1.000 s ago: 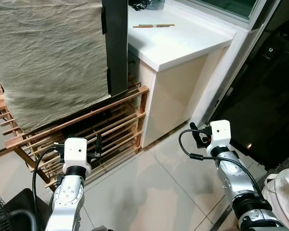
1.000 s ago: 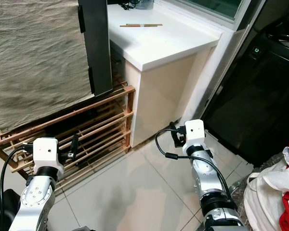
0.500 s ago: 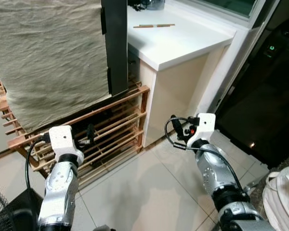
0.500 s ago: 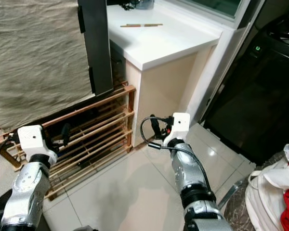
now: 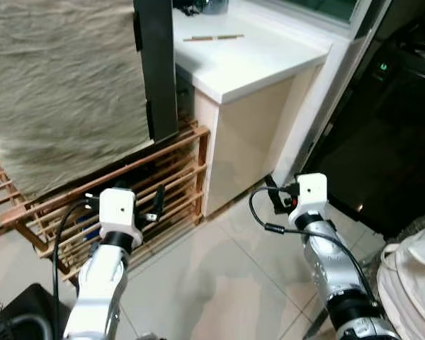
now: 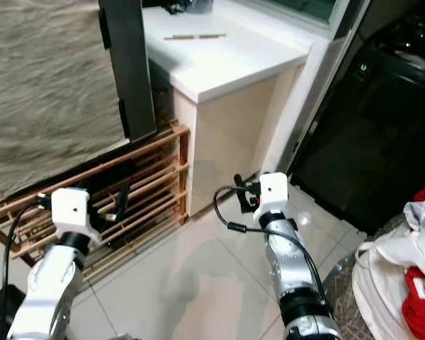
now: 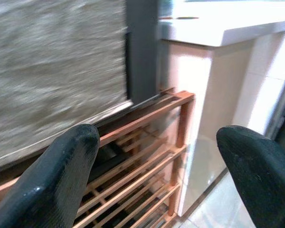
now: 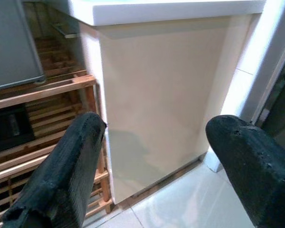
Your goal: Clothes washing
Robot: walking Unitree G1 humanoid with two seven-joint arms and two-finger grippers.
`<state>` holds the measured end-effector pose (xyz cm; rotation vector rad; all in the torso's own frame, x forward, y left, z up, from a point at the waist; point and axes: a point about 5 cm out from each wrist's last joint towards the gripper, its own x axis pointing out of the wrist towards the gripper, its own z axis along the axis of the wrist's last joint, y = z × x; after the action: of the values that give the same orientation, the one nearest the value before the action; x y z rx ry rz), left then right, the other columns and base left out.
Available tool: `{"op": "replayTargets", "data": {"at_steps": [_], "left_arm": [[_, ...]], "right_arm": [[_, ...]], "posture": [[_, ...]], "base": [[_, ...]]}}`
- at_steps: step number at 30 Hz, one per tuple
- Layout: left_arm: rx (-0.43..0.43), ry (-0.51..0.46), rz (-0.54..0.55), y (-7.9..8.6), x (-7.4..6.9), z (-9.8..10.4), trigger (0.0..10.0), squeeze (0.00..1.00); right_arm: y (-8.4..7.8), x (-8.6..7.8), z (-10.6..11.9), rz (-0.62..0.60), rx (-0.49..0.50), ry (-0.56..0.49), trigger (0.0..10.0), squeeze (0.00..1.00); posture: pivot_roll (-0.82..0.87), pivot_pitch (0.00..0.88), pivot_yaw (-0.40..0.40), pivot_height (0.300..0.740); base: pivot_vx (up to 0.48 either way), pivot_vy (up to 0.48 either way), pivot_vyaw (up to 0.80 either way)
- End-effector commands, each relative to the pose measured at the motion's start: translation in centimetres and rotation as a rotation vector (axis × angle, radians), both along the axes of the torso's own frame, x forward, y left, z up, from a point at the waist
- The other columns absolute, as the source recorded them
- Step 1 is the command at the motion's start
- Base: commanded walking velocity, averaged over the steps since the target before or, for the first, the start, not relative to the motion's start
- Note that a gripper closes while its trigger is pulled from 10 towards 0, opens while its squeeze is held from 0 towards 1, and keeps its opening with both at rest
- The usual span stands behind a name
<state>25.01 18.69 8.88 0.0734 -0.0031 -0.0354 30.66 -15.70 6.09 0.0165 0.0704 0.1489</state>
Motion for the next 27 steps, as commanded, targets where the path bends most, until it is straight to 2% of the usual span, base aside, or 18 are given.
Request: {"op": "replayTargets", "data": {"at_steps": [1,4,14,15,16,17,22,27], "left_arm": [[-0.002,-0.008,-0.004,0.1,0.1,0.3,10.0,1.0],[0.017,-0.016,0.023,0.7,0.3,0.3,10.0,1.0],[0.021,-0.018,-0.004,0.4,0.6,0.4,10.0,1.0],[0.028,-0.035,-0.035,0.2,0.6,0.5,10.0,1.0],[0.032,-0.037,-0.04,0.2,0.5,0.5,10.0,1.0],[0.033,-0.034,-0.031,0.2,0.5,0.5,10.0,1.0],[0.03,-0.002,0.019,0.8,0.4,-0.1,10.0,1.0],[0.027,0.021,0.025,0.9,0.2,-0.8,10.0,1.0]], "right_arm": [[-0.3,0.3,0.5,-0.019,0.008,-0.02,10.0,1.0],[-0.4,0.5,0.8,-0.041,-0.003,-0.042,10.0,1.0],[-0.5,0.7,1.0,-0.037,-0.031,-0.042,10.0,1.0],[-0.3,0.8,1.0,-0.033,-0.032,-0.039,10.0,0.0],[-0.3,0.8,1.0,-0.033,-0.033,-0.039,10.0,0.95],[-0.2,0.8,1.0,-0.017,-0.031,-0.044,10.0,1.0],[-0.1,0.7,0.8,-0.015,-0.015,-0.032,10.0,1.0],[-0.3,0.7,0.7,-0.024,0.015,-0.021,10.0,1.0]], "posture": [[-0.04,0.0,-0.05,0.74],[-0.04,0.0,-0.05,0.74],[-0.04,0.0,-0.049,0.74],[-0.04,0.0,-0.047,0.74],[-0.04,0.0,-0.046,0.74],[-0.04,0.0,-0.045,0.74],[-0.04,0.0,-0.047,0.74],[-0.04,0.0,-0.045,0.74]], "base": [[0.0,0.0,0.0],[0.0,0.0,0.0],[0.0,0.0,0.0],[0.0,0.0,0.0],[0.0,0.0,0.0],[0.0,0.0,0.0],[0.0,0.0,0.0],[0.0,0.0,0.0]]}}
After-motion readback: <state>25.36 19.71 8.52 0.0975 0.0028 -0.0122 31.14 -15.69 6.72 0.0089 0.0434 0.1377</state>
